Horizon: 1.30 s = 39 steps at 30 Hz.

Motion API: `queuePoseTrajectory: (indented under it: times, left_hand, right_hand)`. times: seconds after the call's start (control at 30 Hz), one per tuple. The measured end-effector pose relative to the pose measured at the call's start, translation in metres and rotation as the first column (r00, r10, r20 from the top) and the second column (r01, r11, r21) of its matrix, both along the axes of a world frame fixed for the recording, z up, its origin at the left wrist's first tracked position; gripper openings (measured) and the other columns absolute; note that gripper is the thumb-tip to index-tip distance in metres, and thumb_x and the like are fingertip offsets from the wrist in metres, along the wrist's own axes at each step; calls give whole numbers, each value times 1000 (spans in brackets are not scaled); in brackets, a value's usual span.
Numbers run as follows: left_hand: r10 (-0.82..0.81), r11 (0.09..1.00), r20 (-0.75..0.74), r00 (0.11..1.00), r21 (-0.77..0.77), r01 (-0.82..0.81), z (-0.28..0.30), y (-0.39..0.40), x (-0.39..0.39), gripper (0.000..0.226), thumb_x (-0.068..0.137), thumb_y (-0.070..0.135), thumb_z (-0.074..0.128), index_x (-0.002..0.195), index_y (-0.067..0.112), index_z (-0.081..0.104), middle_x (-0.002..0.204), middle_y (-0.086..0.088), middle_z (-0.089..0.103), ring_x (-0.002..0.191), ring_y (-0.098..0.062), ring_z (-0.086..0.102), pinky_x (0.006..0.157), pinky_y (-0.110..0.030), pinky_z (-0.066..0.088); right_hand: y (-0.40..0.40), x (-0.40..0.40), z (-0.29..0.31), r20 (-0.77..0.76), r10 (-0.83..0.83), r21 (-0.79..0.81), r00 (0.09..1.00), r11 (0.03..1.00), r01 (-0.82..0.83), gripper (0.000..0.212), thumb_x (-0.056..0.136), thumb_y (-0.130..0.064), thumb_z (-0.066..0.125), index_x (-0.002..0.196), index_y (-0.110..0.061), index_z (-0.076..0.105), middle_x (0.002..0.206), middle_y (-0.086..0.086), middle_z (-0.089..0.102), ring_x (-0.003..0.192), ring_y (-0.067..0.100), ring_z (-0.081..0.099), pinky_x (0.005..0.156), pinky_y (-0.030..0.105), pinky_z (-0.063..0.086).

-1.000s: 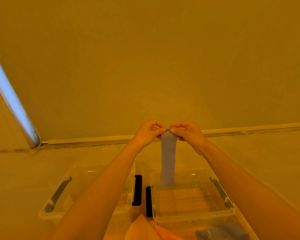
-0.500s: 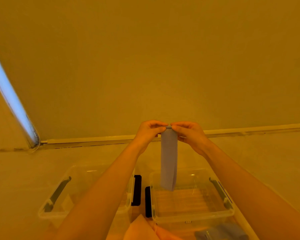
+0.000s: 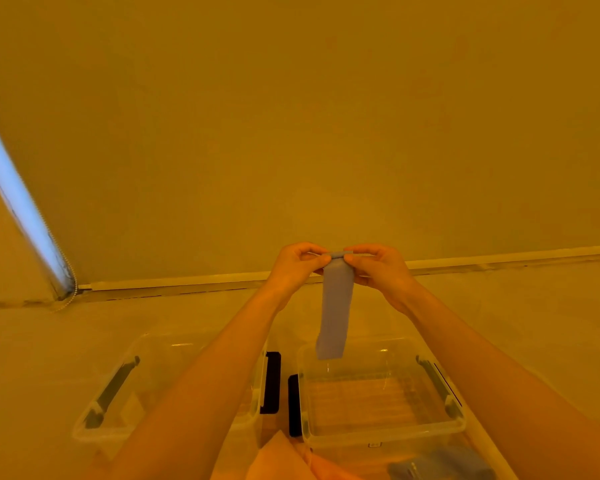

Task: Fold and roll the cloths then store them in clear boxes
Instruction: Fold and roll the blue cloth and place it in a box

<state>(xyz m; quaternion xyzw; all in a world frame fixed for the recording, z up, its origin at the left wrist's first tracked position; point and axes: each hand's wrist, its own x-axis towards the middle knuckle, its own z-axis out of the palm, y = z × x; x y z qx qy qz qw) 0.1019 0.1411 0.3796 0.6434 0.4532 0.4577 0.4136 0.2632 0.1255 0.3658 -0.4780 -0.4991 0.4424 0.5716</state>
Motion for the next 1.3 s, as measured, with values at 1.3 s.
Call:
queuePoseTrajectory:
  times: [1.3]
  left_hand:
    - [-33, 999, -94, 995, -10, 32, 4, -5, 9, 23, 89, 20, 62, 105, 4, 66, 82, 1, 63, 68, -5, 56, 44, -3, 38]
  right_hand:
    - [-8, 11, 2, -20, 85, 24, 996, 996, -85, 17, 83, -2, 66, 96, -13, 66, 88, 5, 69, 82, 16, 67, 63, 24, 55]
